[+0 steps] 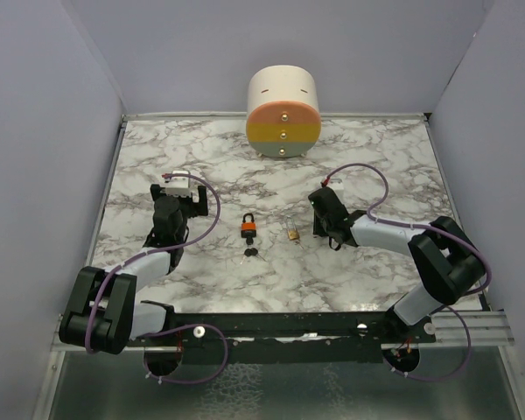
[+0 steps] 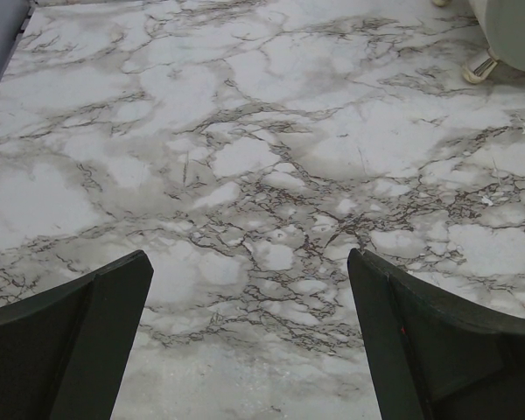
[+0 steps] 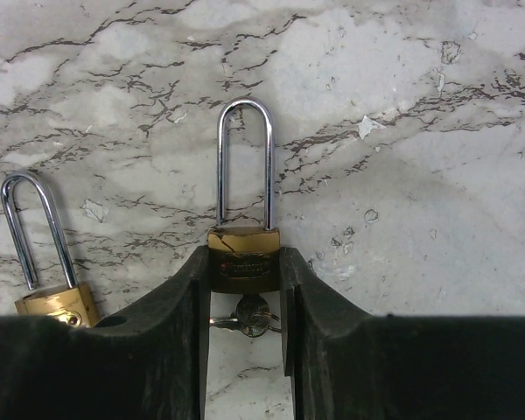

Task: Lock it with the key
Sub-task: Pick up the lock from the center of the board.

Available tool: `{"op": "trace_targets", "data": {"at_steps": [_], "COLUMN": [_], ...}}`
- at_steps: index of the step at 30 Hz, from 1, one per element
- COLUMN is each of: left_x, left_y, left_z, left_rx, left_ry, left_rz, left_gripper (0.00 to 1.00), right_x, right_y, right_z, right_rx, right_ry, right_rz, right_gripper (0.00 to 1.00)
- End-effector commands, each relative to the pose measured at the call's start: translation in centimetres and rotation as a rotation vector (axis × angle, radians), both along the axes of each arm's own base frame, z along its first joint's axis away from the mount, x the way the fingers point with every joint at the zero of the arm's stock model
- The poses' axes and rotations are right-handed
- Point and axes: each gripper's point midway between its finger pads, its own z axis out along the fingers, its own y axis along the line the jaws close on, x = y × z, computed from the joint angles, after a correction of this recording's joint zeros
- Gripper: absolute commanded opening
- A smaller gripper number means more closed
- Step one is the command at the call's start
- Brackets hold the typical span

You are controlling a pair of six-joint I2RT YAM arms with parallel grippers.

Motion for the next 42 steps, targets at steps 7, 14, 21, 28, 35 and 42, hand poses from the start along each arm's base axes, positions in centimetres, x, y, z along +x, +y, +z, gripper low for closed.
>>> {"op": "trace_targets", "data": {"at_steps": [7, 14, 21, 28, 35, 42], "left_x": [0.4, 0.5, 0.0, -0.1, -0.6, -4.2], "left_y": [0.1, -0.6, -1.4, -3.7, -7.7, -14.5], "left_z": [2.0, 4.4, 8.1, 11.0, 13.3, 16.2], "left_rx": [-0.004, -0.035, -0.106, -0.212, -0.269, -0.219], "left_ry": [-0.054, -0.082, -0.143, -0.175, -0.181, -0.229], "left_rz": [0.015, -0.015, -0.048, -0.146, -0.354, -0.728], "left_gripper": [0.97, 0.95, 0.95, 0.99, 0.99, 0.96], "right_x": [-0.6, 2.9, 4.3, 0.9, -6.0, -7.6], "right_y": [0.2, 4.6, 7.6, 9.4, 8.9, 8.8], "right_z": [0.4, 6.4, 12.6, 19.6, 24.2, 24.8], "right_rx": [-0.069, 0.039, 0.131, 0.265, 0.333, 0.376], "right_ry": [0.022, -0.208, -0.452, -0.81, -1.118, -1.121], "right_rz": [0.085, 0.259, 0.425, 0.677, 0.925, 1.021], "right_gripper": [0.01, 0.01, 0.01, 0.01, 0.01, 0.01]}}
